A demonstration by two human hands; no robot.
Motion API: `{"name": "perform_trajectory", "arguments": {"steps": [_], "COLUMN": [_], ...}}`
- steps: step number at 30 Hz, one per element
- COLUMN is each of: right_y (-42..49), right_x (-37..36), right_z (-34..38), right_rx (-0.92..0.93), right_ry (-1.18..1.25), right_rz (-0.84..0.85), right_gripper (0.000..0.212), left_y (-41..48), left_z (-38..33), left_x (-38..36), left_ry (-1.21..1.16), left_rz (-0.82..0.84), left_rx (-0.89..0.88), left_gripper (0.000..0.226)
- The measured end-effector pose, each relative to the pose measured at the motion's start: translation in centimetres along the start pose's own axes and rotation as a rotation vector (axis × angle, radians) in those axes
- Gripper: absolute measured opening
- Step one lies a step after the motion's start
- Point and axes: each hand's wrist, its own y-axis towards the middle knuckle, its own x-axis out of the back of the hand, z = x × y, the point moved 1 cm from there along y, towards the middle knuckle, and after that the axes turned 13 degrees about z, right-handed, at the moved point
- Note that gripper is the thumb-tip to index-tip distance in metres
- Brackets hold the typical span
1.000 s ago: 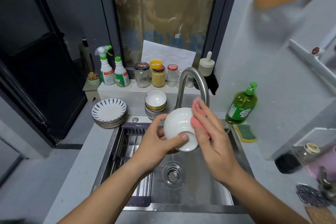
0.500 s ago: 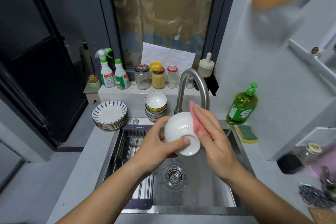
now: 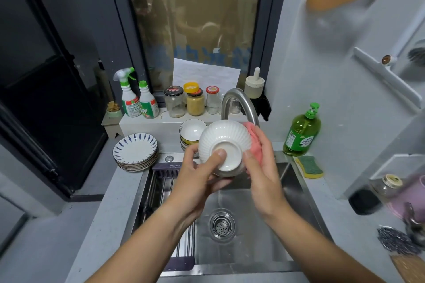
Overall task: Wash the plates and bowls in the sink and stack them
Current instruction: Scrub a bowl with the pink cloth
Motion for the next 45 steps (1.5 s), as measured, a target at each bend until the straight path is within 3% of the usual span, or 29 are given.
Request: {"name": "perform_trajectory", "arguments": {"steps": [3,5,9,14,17,19,22,25,33,38,42,45], "right_y": [0.8,0.6,0.2,0.7,1.1,1.2,0.7,-0.7,0.5,1.6,1.4,1.9], "right_x": [0.4,1.1,2.9,4.4,4.4,4.0,2.9,2.1,0.8,0.0,-0.1,0.9], "right_z": [0.0,-0.2,-0.7,0.6,1.3,1.5,1.8,0.9,-0.8,-0.8,-1.6,-1.5], "right_rx": [0.013,0.008,-0.036,-0.127,-0.209,-0.173,-0.032,0.067,-0.045,-0.051,-0.074,-0.108], "right_ry": [-0.063,-0.154,-0.256,-0.442,-0.537,-0.646,-0.688,-0.667,-0.27,-0.251,-0.17,-0.153], "right_rz": [-0.029,-0.014,0.061,0.325,0.535,0.568,0.41,0.251,0.065,0.029,-0.068,0.039], "right_gripper": [0.059,0.064,0.064,0.059,0.058,0.056,0.042,0.042,0.049,0.053,0.049,0.046], "left_y": [-0.1,-0.2,-0.6,0.4,0.6,0.4,0.3,0.6,1.1,1.8,0.9,0.2], "left_z": [0.6,0.9,0.7,-1.4,-1.8,-1.6,-1.2,-0.4,1.3,1.1,2.4,2.0], "left_x": [-0.1,0.1,1.0,2.2,2.3,2.3,2.3,2.2,1.0,0.1,-0.7,0.1], "left_ry": [-0.043,-0.029,0.134,0.368,0.516,0.489,0.375,0.248,-0.155,-0.197,-0.164,-0.046], "left_rz": [0.038,0.083,0.16,0.244,0.391,0.389,0.33,0.228,0.016,-0.072,-0.068,-0.052], "left_rx": [0.05,0.108,0.226,0.234,0.332,0.348,0.305,0.25,0.151,0.034,0.042,0.125], "left_gripper": [0.069,0.06,0.061,0.084,0.073,0.064,0.063,0.069,0.066,0.042,0.05,0.06]}}
